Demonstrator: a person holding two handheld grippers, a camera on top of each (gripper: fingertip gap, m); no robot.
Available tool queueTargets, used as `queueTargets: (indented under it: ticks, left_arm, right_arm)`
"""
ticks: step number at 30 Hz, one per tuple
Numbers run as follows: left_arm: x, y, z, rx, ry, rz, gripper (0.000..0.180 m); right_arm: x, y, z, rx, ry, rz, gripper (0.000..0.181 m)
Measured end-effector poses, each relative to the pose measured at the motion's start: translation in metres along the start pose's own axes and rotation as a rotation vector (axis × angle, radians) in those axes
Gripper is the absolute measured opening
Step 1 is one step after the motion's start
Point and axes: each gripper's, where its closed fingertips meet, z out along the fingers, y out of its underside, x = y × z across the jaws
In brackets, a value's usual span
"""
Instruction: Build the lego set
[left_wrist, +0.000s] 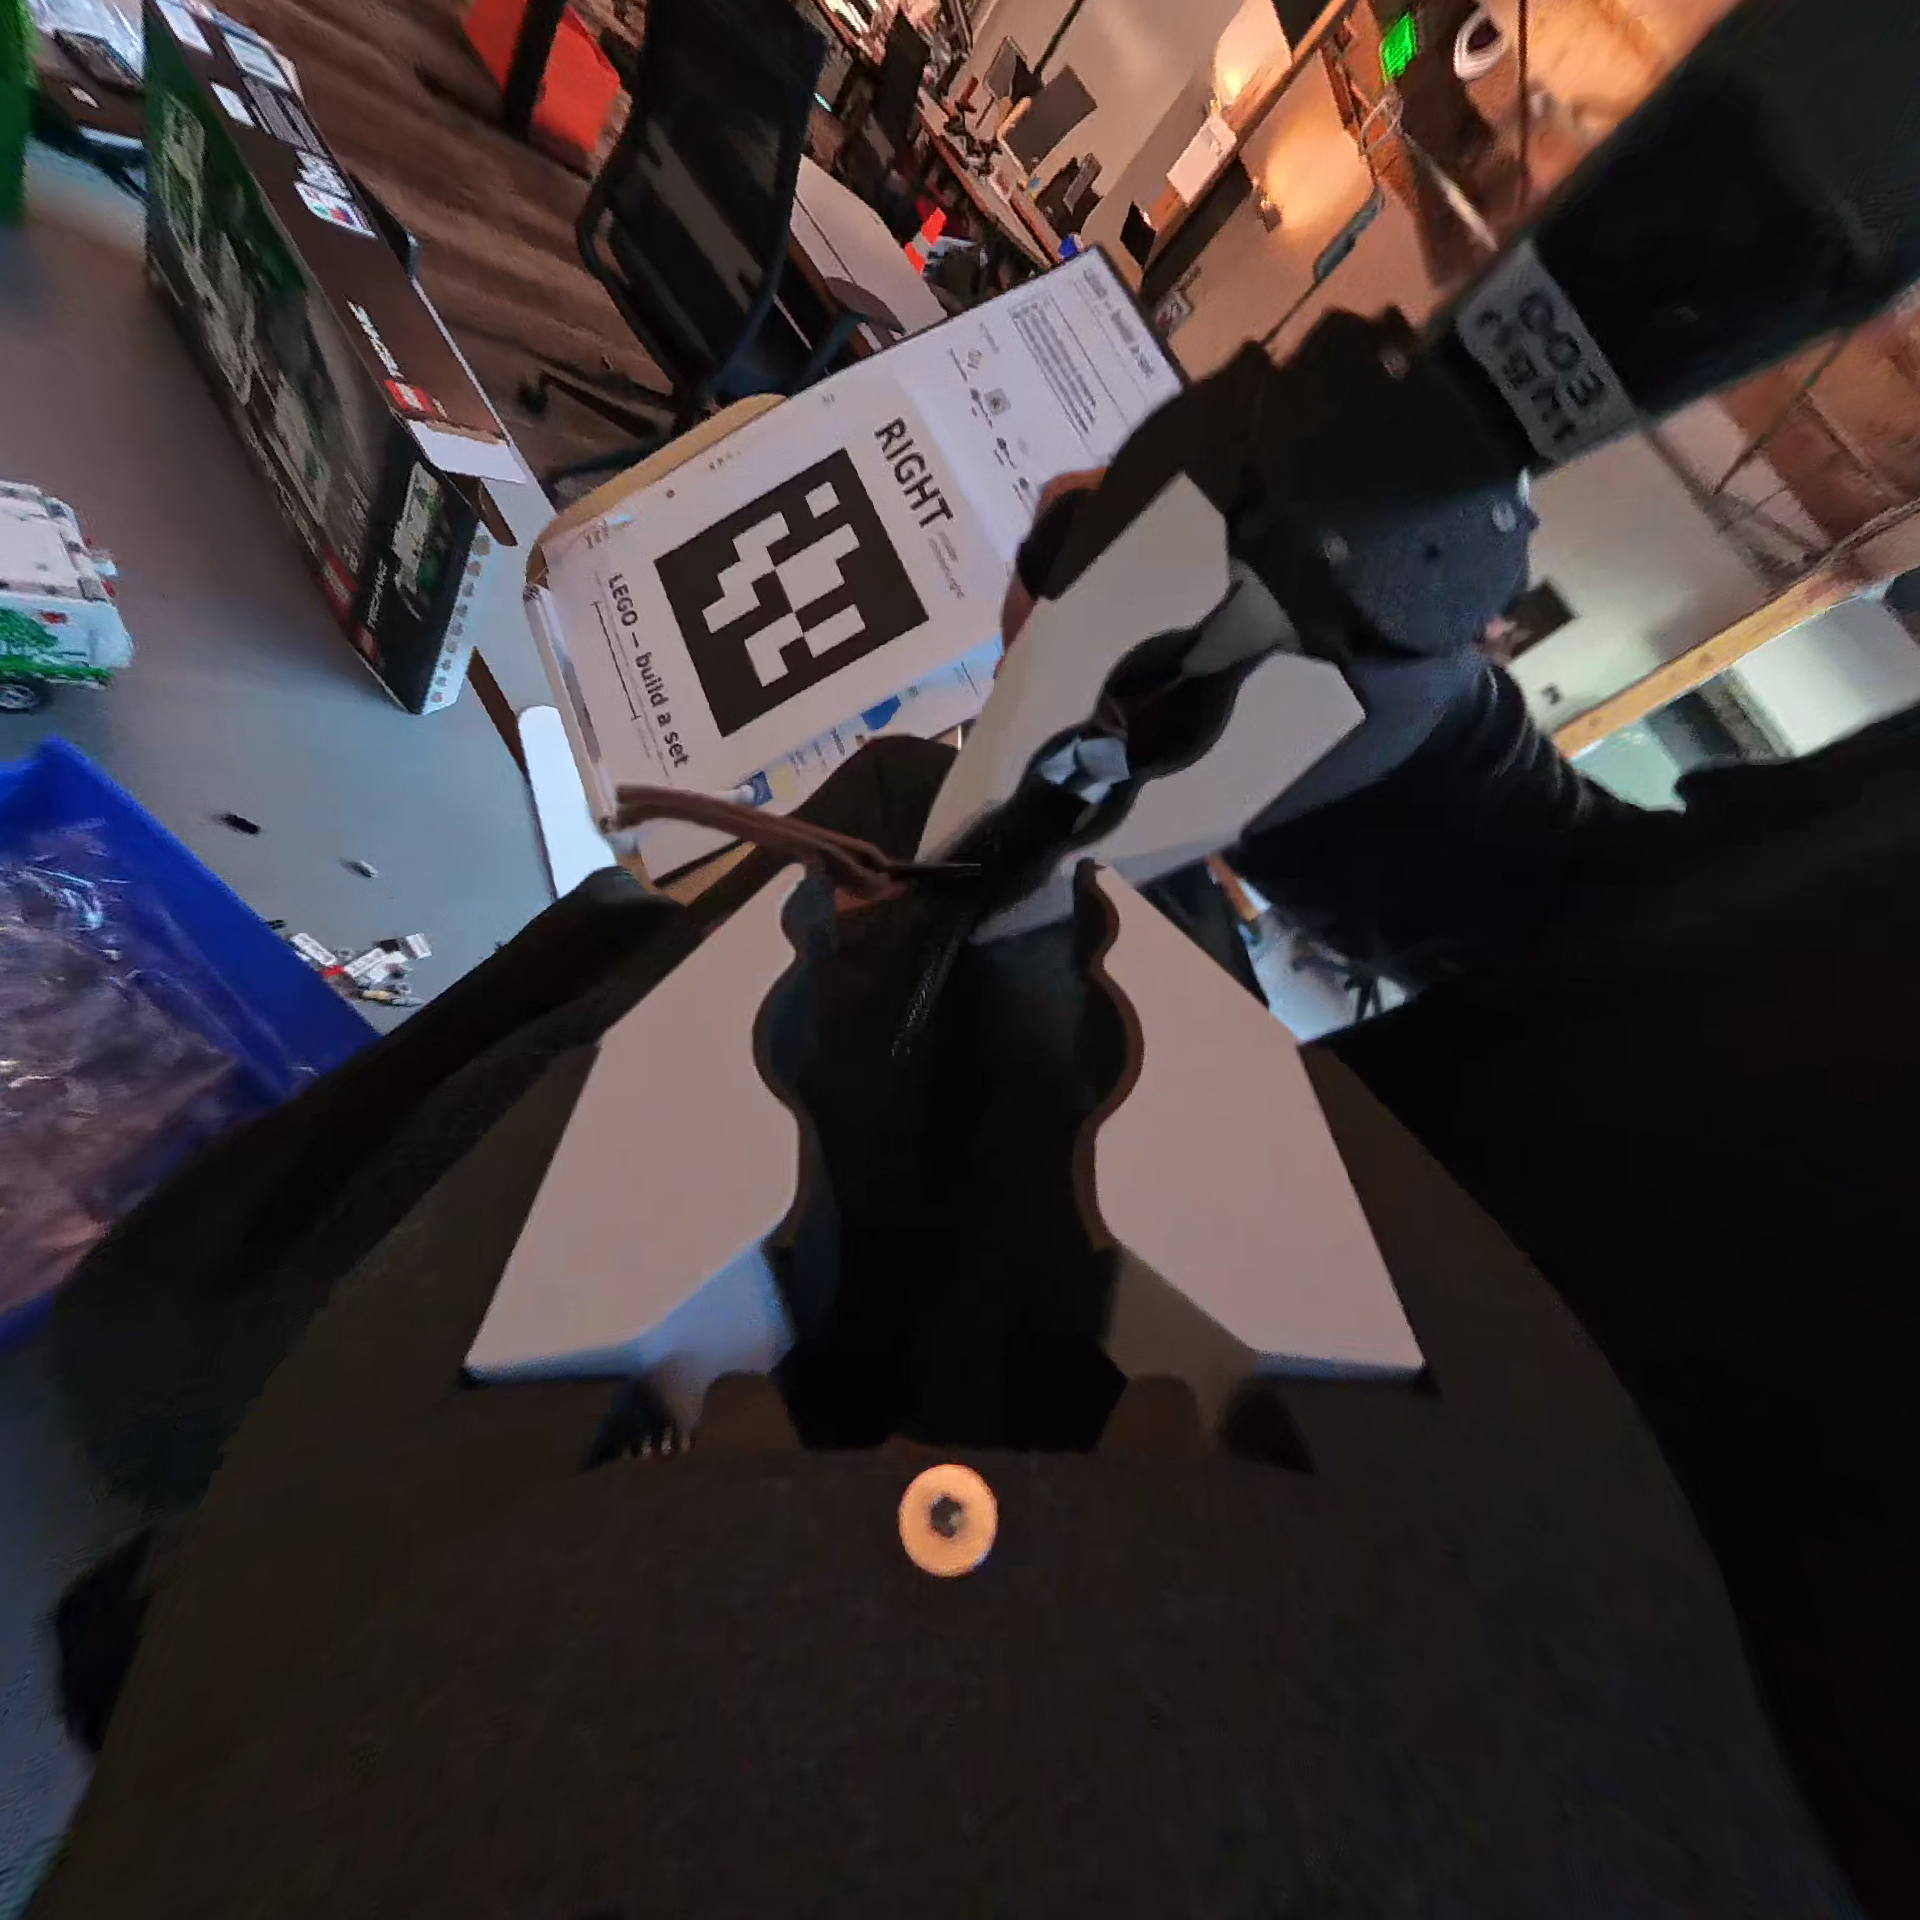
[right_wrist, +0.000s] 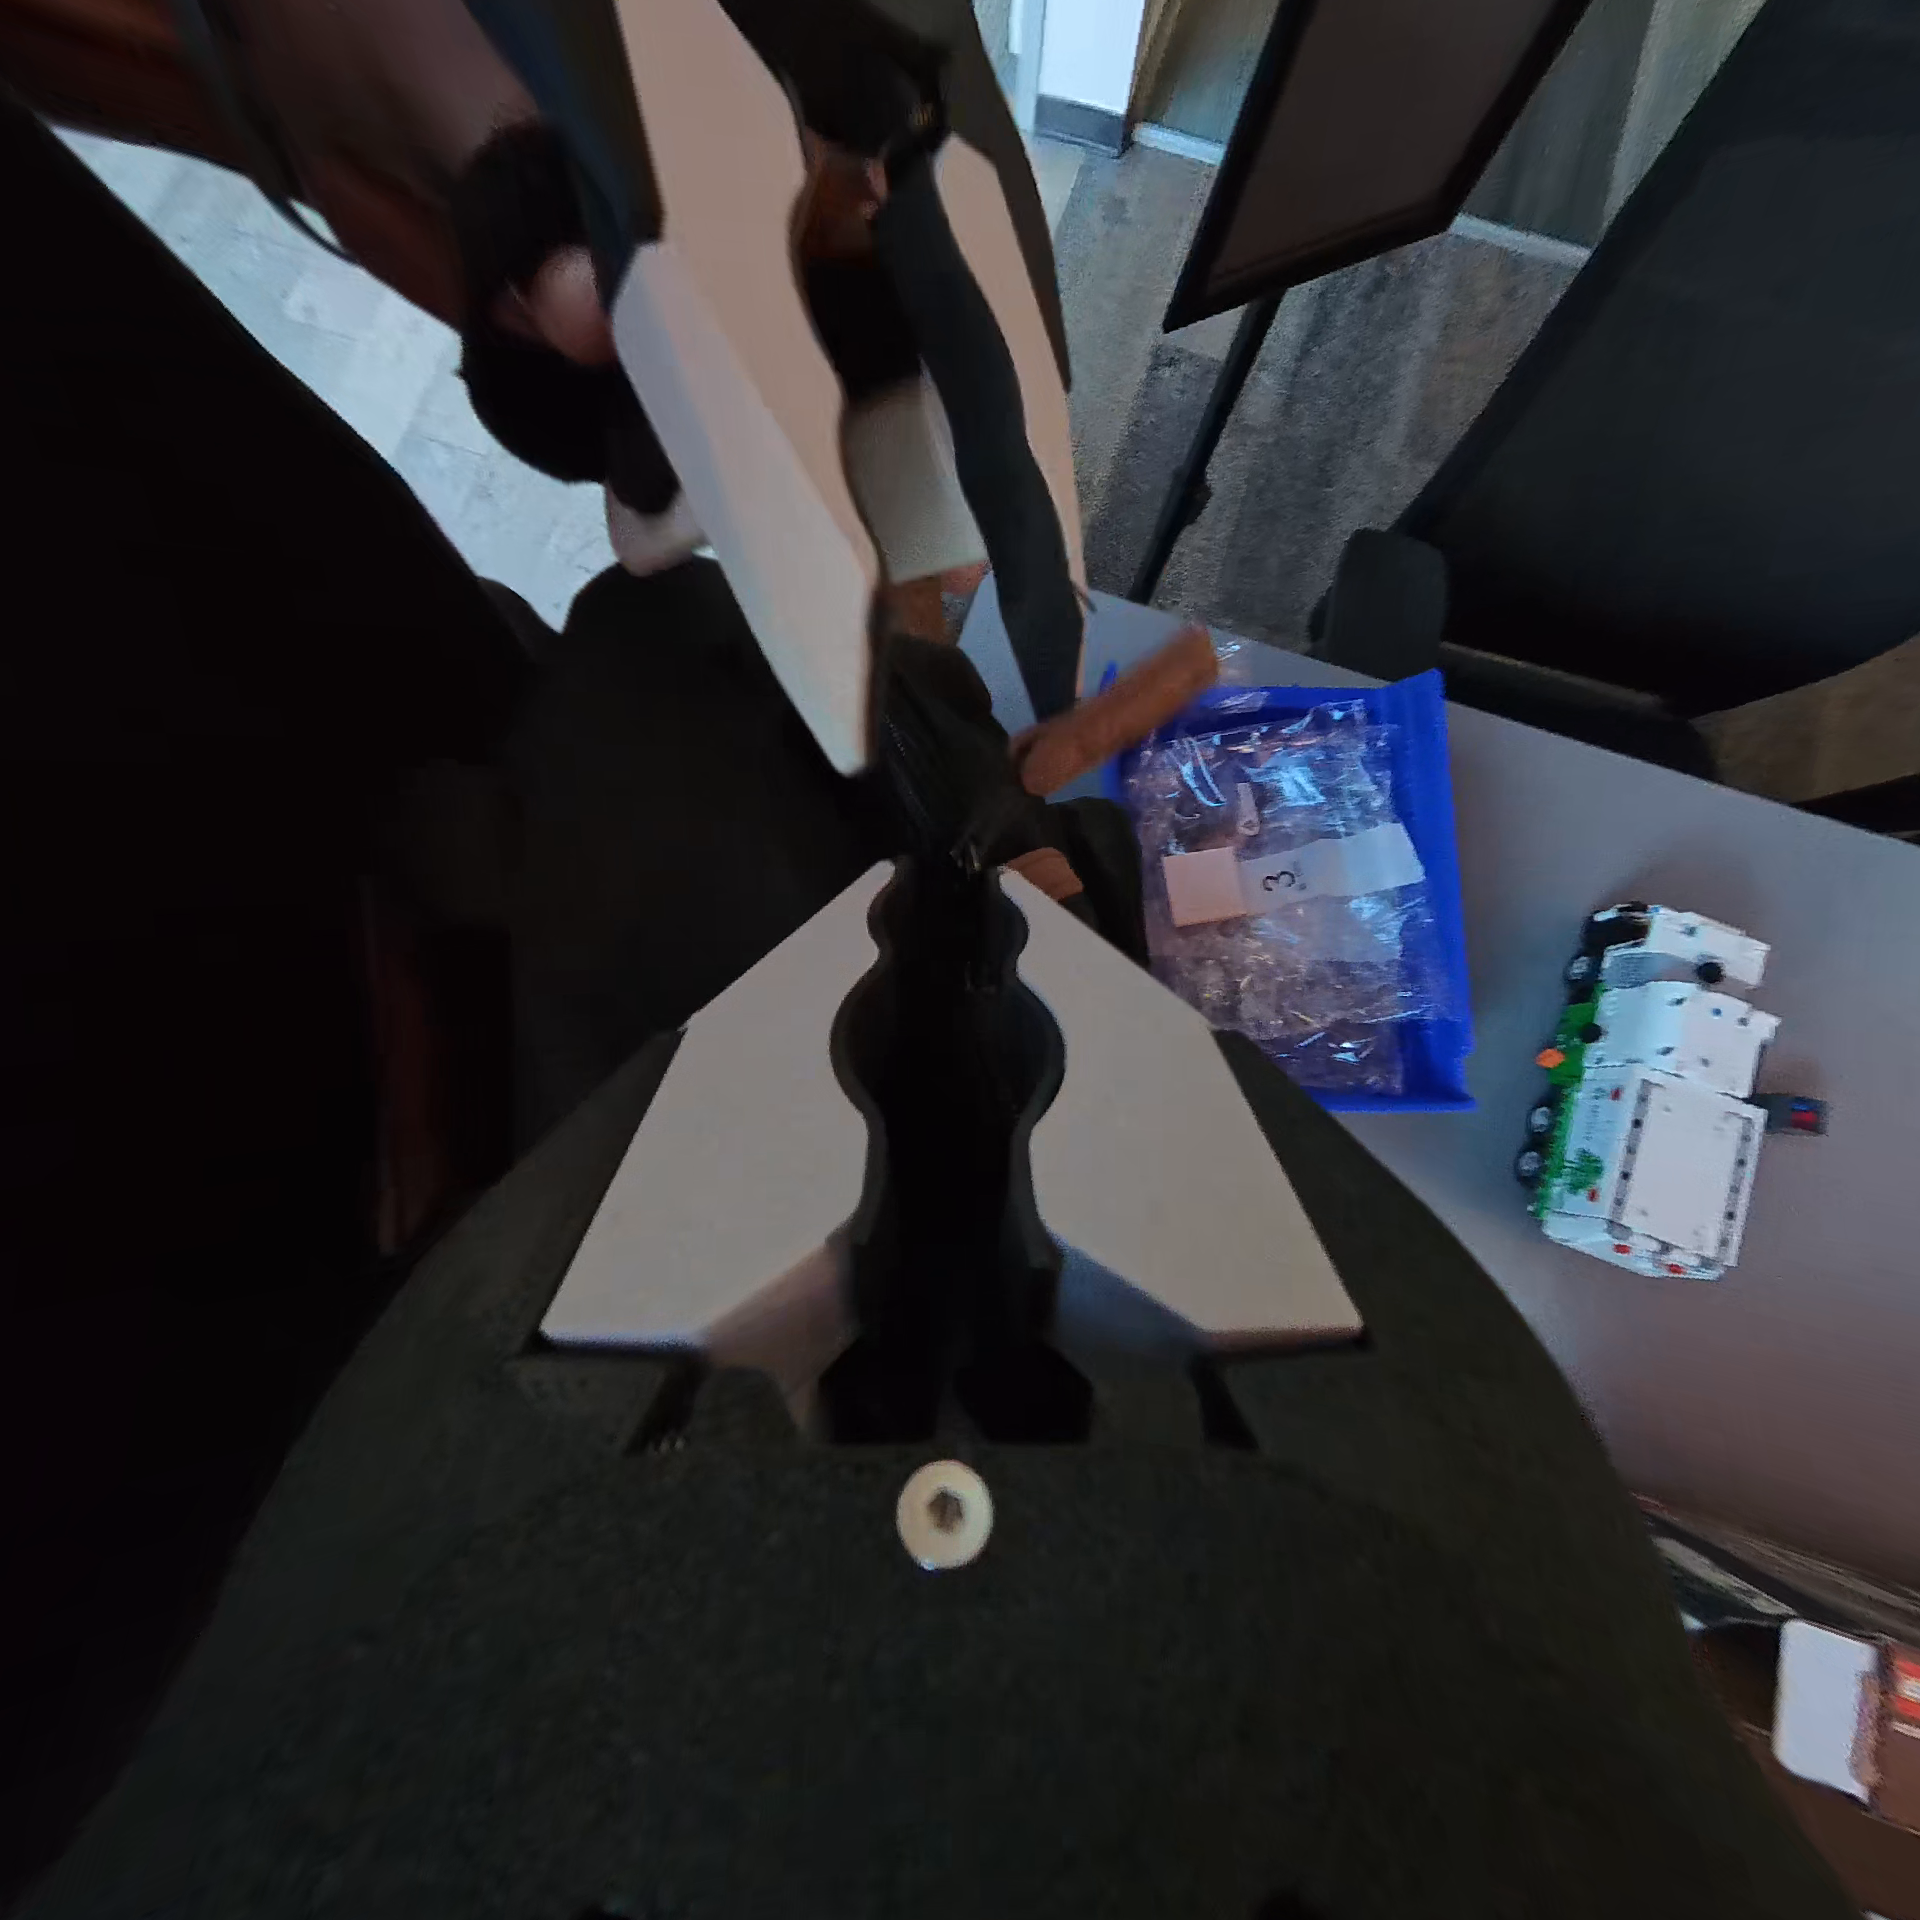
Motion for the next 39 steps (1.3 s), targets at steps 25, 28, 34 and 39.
queueTargets:
  ticks: [25,28,34,39]
  left_arm:
    - [-0.005,-0.010,0.024,-0.074,0.166,-0.450,0.012]
    - [-0.004,-0.011,0.028,-0.097,0.107,-0.358,0.009]
    - [-0.003,-0.019,0.019,-0.102,-0.067,0.038,0.008]
    - [0.008,-0.015,0.008,-0.034,-0.023,0.212,0.007]
  right_arm:
    - [0.002,-0.005,-0.005,0.002,0.255,-0.300,0.012]
    - [0.003,-0.005,-0.006,-0.003,0.256,-0.291,0.012]
    - [0.007,-0.007,-0.010,0.092,0.214,-0.116,0.016]
    - [0.011,-0.013,-0.016,0.188,0.042,-0.062,0.029]
